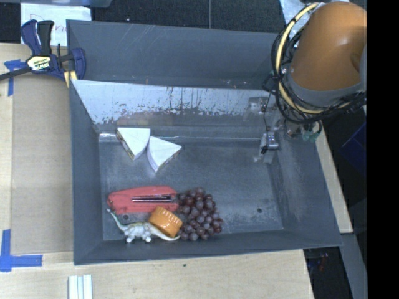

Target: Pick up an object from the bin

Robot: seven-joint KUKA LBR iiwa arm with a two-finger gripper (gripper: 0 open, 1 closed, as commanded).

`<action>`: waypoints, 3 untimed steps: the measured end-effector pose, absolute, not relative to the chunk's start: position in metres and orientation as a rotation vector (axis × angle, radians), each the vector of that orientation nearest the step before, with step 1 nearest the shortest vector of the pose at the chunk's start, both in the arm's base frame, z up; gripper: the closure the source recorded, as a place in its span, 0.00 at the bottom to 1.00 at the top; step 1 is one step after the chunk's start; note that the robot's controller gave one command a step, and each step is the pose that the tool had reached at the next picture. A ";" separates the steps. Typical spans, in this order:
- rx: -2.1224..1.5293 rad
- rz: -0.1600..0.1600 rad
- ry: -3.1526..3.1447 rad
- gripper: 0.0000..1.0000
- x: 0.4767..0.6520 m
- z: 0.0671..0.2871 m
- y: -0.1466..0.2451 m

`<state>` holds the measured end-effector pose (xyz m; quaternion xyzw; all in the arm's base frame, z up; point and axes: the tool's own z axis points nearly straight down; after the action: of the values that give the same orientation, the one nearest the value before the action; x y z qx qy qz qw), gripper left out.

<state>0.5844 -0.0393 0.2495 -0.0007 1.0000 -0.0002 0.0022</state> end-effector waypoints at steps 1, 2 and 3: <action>-0.003 0.000 3.137 0.00 0.584 0.249 -0.039; -0.123 -0.002 3.128 0.00 0.579 0.185 0.001; -0.001 -0.003 3.131 0.00 0.568 0.177 0.023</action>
Offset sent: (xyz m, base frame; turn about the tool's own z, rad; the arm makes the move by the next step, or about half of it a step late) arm -0.0082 0.0479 -0.0755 -0.0886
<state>0.5679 0.0231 0.1772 -0.0003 1.0000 -0.0010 0.0054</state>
